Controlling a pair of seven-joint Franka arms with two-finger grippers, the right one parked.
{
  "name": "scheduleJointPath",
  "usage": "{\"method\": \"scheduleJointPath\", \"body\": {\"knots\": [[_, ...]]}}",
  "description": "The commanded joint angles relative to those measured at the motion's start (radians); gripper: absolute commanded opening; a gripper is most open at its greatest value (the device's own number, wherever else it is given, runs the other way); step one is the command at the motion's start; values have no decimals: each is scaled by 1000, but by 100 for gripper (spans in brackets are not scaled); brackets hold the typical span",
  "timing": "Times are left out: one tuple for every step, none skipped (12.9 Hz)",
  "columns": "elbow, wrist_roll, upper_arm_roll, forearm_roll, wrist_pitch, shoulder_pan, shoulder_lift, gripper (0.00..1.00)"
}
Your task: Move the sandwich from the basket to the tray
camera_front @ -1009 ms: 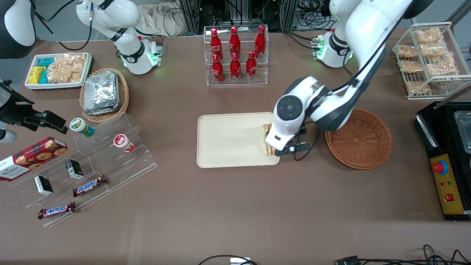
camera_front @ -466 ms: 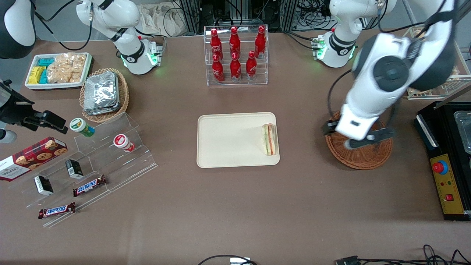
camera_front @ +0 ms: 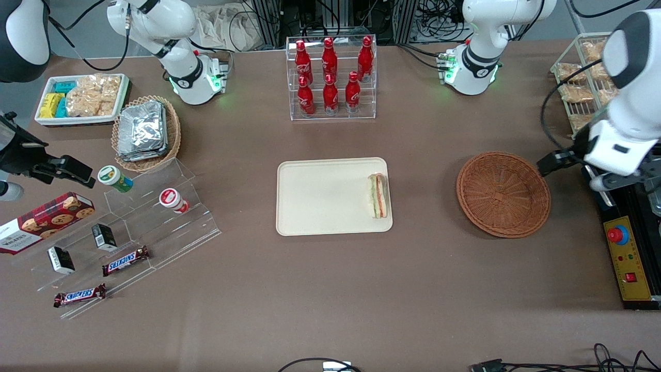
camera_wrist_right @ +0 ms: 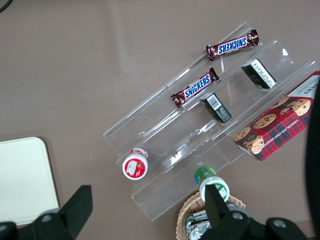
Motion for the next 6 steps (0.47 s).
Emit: {"method": "scheduleJointPath", "body": {"knots": [[-23,26,5,-21,-2,-11,-29,100],[-7,26,5,-21,-14,-11,-24,100],[21,29,5,-15,-55,-11,-8,100],[53,29,7,-12,-80,-10,8,100],[64,29,5,-13,-77,-10,8,100],[72,29,5,-16,-80,-10,8,100]]}}
